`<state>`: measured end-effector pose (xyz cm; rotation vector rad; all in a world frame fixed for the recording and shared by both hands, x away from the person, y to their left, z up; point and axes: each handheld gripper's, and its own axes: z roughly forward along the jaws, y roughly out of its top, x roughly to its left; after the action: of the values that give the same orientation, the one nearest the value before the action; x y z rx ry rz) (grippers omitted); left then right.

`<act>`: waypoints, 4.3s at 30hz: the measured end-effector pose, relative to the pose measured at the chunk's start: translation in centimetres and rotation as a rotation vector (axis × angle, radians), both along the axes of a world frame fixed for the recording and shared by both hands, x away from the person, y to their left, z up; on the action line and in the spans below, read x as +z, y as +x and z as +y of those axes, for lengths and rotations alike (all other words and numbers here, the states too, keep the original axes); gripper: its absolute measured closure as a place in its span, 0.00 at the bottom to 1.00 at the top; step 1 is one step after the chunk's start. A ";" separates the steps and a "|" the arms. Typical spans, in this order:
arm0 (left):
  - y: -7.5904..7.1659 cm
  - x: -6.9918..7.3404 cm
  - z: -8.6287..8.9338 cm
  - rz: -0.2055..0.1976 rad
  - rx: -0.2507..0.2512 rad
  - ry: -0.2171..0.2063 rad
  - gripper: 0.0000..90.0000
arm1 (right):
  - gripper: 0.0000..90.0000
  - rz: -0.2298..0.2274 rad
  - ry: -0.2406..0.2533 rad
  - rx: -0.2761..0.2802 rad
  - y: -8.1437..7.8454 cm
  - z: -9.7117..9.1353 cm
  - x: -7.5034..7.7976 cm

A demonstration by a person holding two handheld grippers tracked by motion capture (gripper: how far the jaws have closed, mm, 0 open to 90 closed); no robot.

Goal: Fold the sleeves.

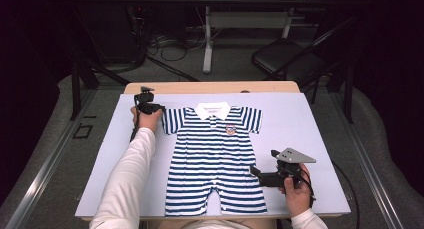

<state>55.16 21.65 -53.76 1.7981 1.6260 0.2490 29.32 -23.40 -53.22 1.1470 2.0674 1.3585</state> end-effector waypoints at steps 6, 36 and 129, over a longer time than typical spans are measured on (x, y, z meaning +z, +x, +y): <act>-0.3 0.6 -0.2 -0.019 -0.011 0.005 0.97 | 0.03 0.001 0.000 0.001 0.0 0.0 0.0; -1.9 3.6 -2.3 -0.088 -0.103 -0.028 0.97 | 0.03 0.005 -0.004 0.005 0.1 0.1 0.0; -6.0 0.8 -14.0 -0.064 -0.474 0.075 0.97 | 0.04 0.006 -0.002 0.016 0.0 0.0 0.0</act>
<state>49.19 7.64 -52.98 2.1454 1.1160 0.1480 29.36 -23.37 -53.19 1.1380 2.0857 1.3617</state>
